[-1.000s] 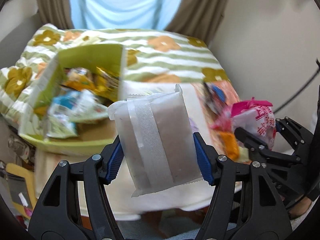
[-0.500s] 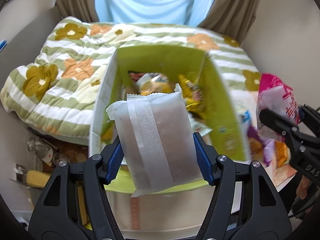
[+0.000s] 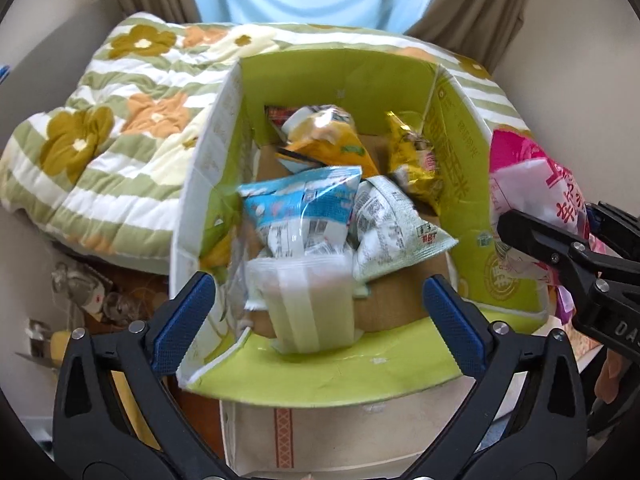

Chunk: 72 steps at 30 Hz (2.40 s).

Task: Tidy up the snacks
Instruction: 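Carry both bags over the cardboard box and release them inside, then move both grippers back to the snacks on the table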

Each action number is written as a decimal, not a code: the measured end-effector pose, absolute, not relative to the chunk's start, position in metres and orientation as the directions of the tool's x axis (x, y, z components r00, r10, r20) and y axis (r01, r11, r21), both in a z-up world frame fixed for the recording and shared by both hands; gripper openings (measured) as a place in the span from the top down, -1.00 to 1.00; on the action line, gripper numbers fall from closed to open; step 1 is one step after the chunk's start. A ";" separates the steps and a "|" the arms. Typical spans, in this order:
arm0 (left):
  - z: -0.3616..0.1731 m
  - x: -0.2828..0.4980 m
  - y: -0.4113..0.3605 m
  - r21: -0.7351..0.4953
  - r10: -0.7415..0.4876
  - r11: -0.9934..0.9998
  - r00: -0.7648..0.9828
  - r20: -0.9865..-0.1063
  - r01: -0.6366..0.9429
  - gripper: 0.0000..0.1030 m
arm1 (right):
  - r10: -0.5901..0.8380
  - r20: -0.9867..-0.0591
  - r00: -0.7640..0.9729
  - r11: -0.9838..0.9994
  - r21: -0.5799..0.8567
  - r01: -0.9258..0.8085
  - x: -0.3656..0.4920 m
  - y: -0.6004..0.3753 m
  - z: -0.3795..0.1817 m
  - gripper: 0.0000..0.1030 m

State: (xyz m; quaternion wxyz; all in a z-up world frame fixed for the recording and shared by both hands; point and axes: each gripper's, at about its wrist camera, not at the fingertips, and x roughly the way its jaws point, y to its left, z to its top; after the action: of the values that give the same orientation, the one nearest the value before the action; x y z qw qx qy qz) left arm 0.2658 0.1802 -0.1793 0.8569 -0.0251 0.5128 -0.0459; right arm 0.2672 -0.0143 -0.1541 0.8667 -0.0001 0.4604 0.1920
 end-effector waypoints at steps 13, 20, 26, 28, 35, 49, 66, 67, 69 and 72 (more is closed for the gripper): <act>-0.169 0.237 0.204 -0.136 -0.082 0.988 0.498 -0.864 -0.073 -0.99 | 0.394 -0.793 0.464 0.902 0.237 -0.362 0.269 -0.017 -0.167 -0.35; -0.168 0.227 0.211 -0.137 -0.075 0.987 0.498 -0.864 -0.089 -0.99 | 0.438 -0.759 0.482 0.878 0.244 -0.412 0.252 -0.012 -0.166 -0.85; -0.167 0.218 0.216 -0.130 -0.073 0.988 0.501 -0.862 -0.080 -0.99 | 0.448 -0.742 0.498 0.876 0.252 -0.412 0.243 -0.009 -0.167 -0.98; -0.163 0.215 0.218 -0.136 -0.079 0.988 0.510 -0.856 -0.075 -0.99 | 0.448 -0.739 0.503 0.876 0.252 -0.411 0.241 -0.008 -0.165 -0.98; -0.147 0.212 0.211 -0.134 -0.103 0.991 0.544 -0.833 -0.017 -0.99 | 0.402 -0.728 0.555 0.903 0.217 -0.371 0.229 -0.013 -0.145 -0.99; -0.118 0.224 0.123 -0.204 -0.324 0.941 0.553 -0.768 0.268 -0.99 | 0.153 -0.687 0.710 0.988 0.114 -0.103 0.164 -0.100 -0.094 -0.99; -0.150 0.227 -0.069 -0.233 -0.355 0.921 0.425 -0.833 0.313 -0.99 | 0.018 -0.770 0.637 0.994 0.083 0.072 0.163 -0.297 -0.130 -0.99; -0.157 0.230 -0.079 -0.238 -0.347 0.926 0.412 -0.843 0.294 -0.99 | 0.024 -0.778 0.628 0.994 0.088 0.070 0.165 -0.305 -0.135 -0.99; -0.165 0.233 -0.090 -0.243 -0.336 0.933 0.401 -0.852 0.265 -0.99 | 0.051 -0.796 0.604 0.993 0.107 0.057 0.173 -0.323 -0.146 -0.99; -0.180 0.239 -0.102 -0.254 -0.317 0.945 0.379 -0.869 0.208 -0.99 | 0.086 -0.820 0.566 0.991 0.130 0.038 0.184 -0.343 -0.163 -0.99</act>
State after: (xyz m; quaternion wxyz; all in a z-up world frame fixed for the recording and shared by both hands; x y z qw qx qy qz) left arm 0.2392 -0.1020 -0.1797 0.8288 -0.0509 0.5342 -0.1584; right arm 0.1842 -0.3431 -0.1635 0.8823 0.0662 0.4658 0.0137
